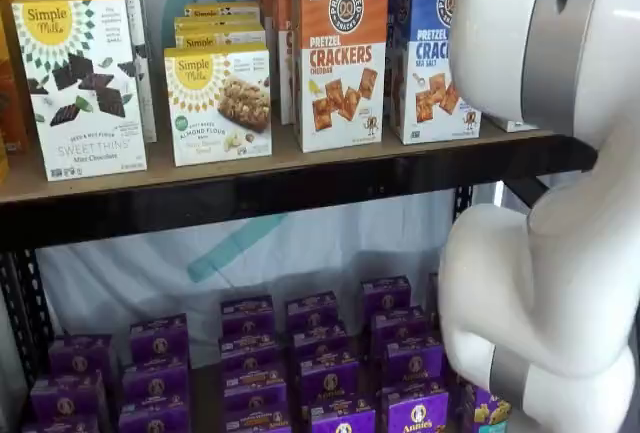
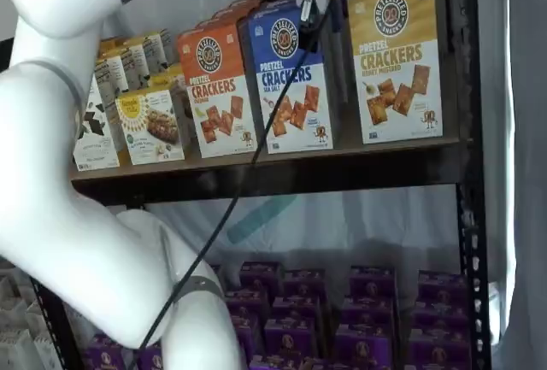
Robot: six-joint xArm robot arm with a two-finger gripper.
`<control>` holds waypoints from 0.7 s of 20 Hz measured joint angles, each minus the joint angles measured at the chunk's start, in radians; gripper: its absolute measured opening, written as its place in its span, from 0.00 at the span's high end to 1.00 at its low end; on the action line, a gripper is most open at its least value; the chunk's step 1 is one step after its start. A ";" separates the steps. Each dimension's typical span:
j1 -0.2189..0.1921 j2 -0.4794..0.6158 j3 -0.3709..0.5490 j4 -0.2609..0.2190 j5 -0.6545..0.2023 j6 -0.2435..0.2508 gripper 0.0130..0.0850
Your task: Retrieve the yellow and white box located on the top shelf, the sixth one from the left
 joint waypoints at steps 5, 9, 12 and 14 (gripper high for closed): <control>0.019 0.009 0.004 0.010 -0.076 -0.012 0.00; 0.036 0.051 -0.036 -0.012 -0.102 -0.019 0.00; 0.039 0.075 -0.058 -0.010 -0.116 -0.021 0.00; 0.043 0.097 -0.082 -0.018 -0.120 -0.022 0.00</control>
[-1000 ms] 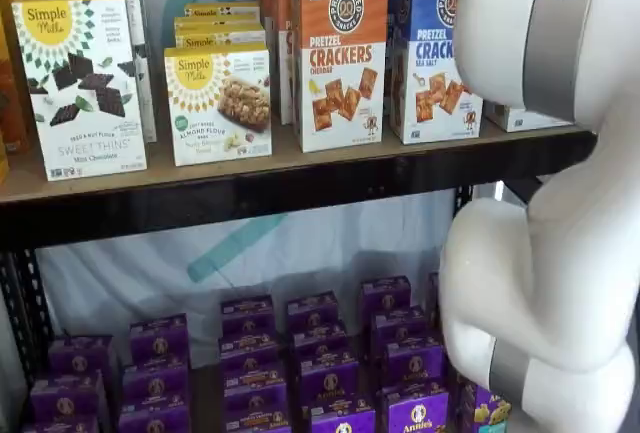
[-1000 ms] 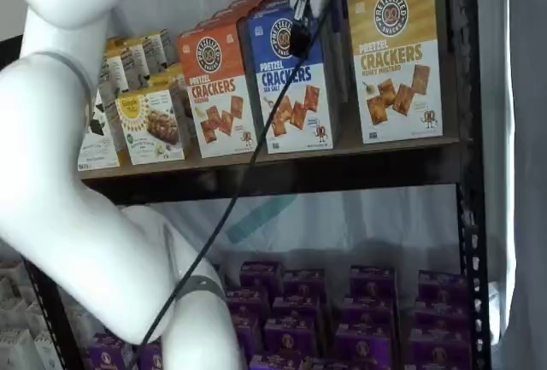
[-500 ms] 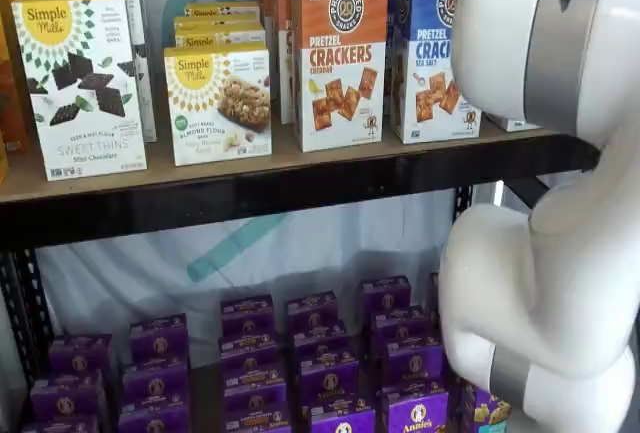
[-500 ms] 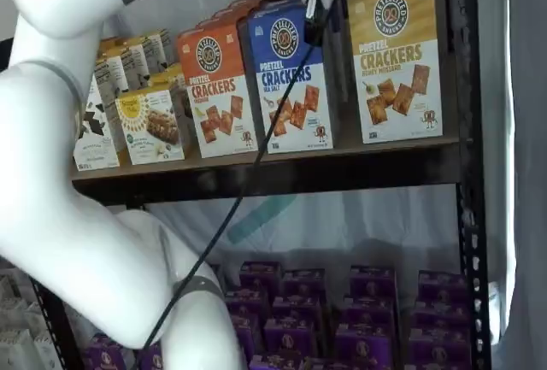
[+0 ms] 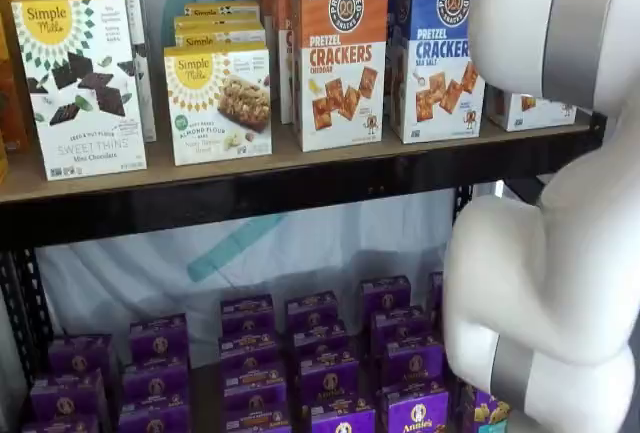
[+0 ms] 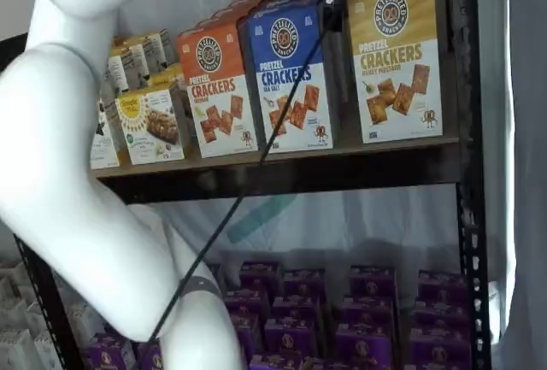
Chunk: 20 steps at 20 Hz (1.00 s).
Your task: Retrieve the yellow and white box located on the top shelf, the sixth one from the left
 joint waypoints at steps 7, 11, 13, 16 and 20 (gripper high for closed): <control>0.038 0.093 -0.110 -0.082 0.015 0.009 0.00; 0.056 0.143 -0.171 -0.119 0.033 0.020 0.00; 0.066 0.154 -0.183 -0.141 0.028 0.019 0.00; 0.076 0.166 -0.190 -0.152 0.009 0.017 0.00; 0.084 0.201 -0.233 -0.162 0.024 0.028 0.00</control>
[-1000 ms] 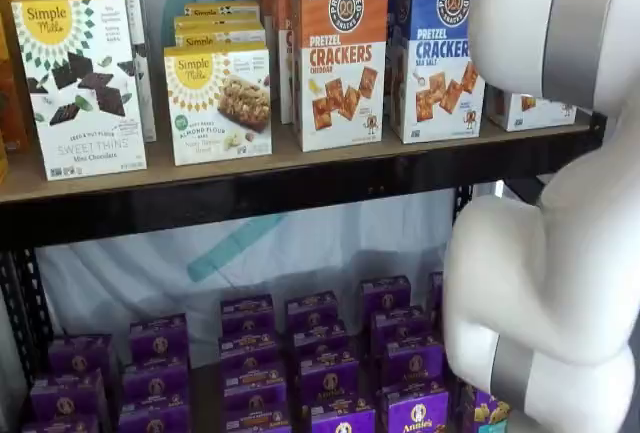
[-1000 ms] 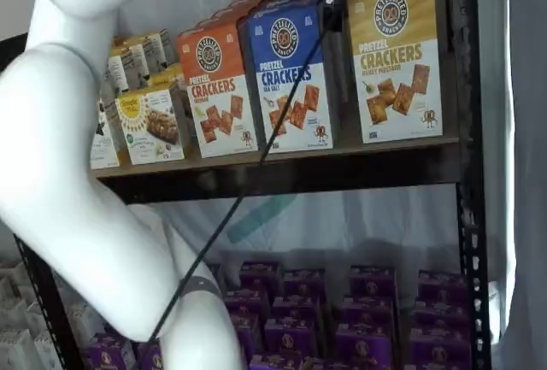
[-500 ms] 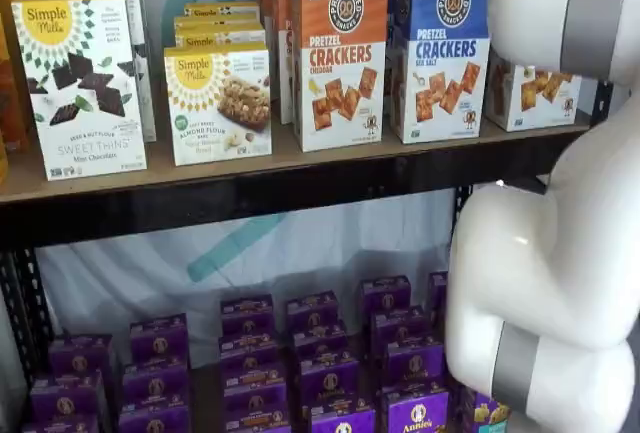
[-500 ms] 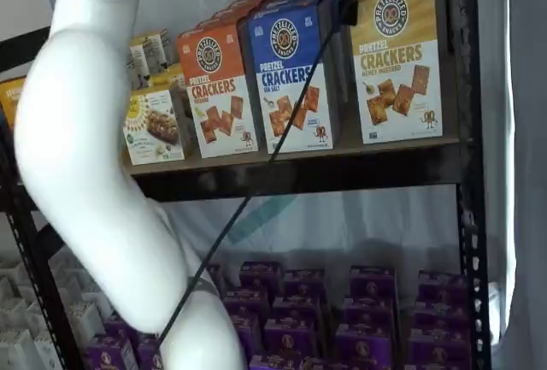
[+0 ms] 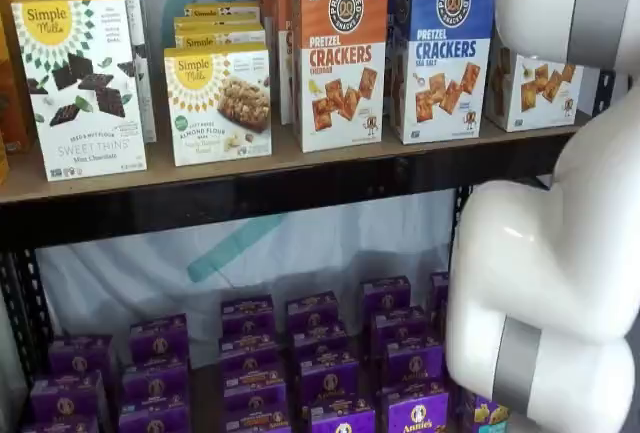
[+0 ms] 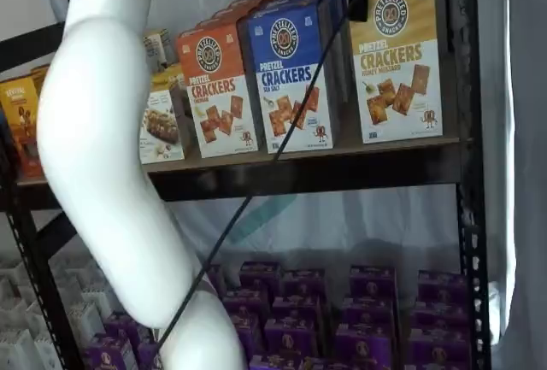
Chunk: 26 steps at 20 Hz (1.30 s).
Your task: Retrieve the yellow and white box located on the top shelf, the sixth one from the left
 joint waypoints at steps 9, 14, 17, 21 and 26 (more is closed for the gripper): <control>0.038 0.058 -0.076 -0.081 0.012 0.012 0.00; 0.057 0.090 -0.112 -0.105 0.010 0.022 0.00; 0.070 0.115 -0.144 -0.136 0.025 0.029 0.00; 0.091 0.150 -0.198 -0.191 0.069 0.042 0.00; 0.118 0.200 -0.281 -0.271 0.157 0.059 0.00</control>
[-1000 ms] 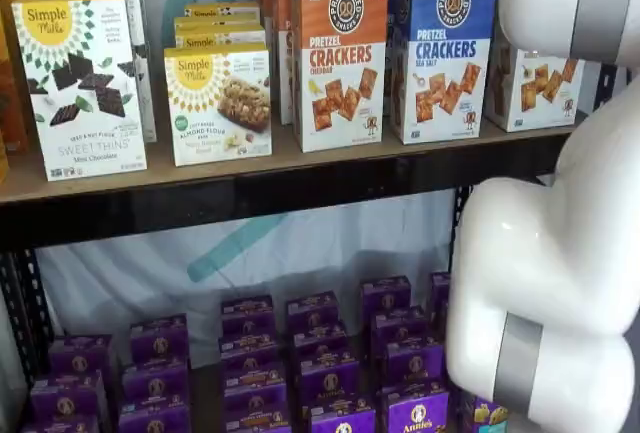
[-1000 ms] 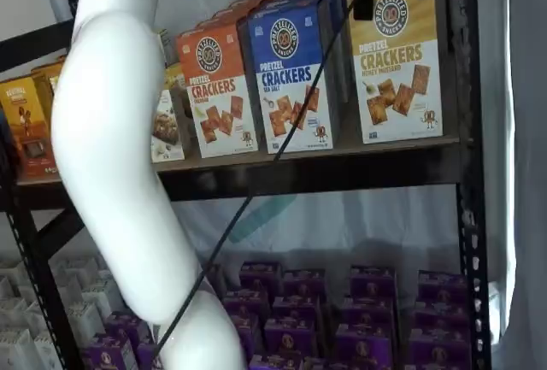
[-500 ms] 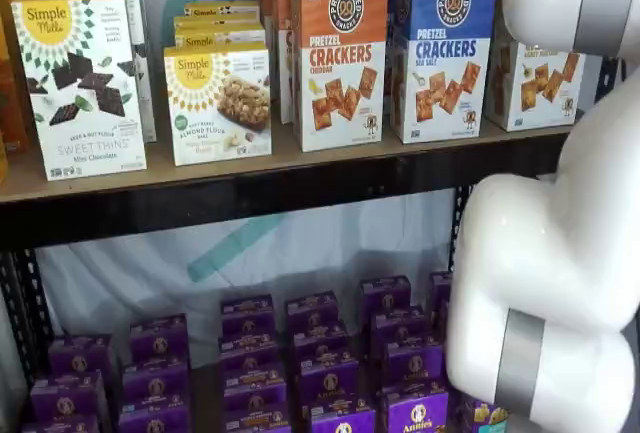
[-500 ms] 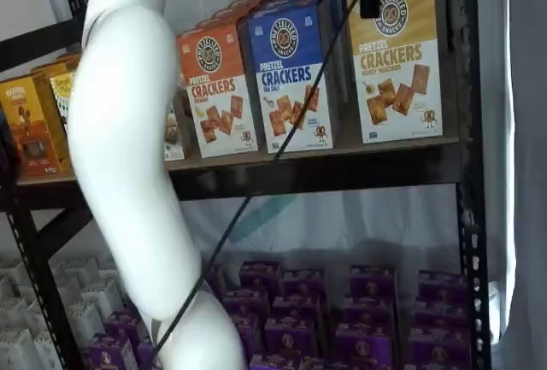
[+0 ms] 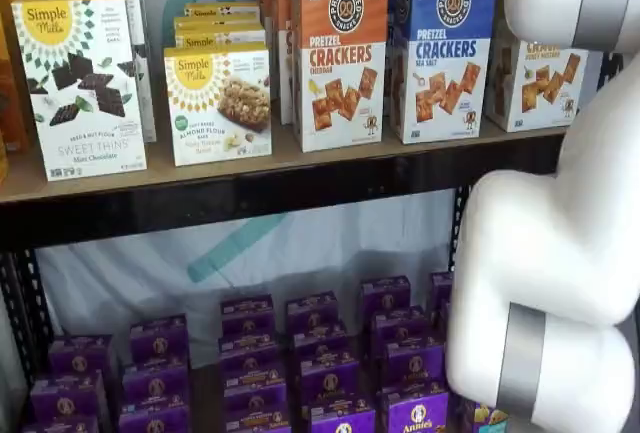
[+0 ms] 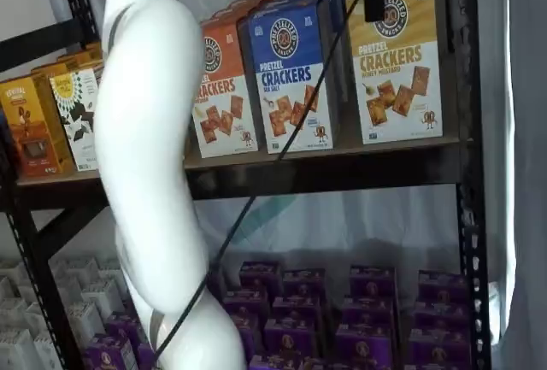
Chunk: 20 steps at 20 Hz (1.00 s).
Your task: Retrieve the yellow and white box located on the top shelf, the sixth one from the left
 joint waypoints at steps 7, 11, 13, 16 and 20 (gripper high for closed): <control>0.031 0.033 -0.058 -0.064 0.076 0.019 0.00; 0.048 0.039 -0.068 -0.097 0.095 0.025 0.00; 0.050 0.038 -0.065 -0.100 0.097 0.027 0.00; 0.047 0.037 -0.063 -0.094 0.097 0.026 0.00; 0.043 0.035 -0.061 -0.088 0.098 0.025 0.00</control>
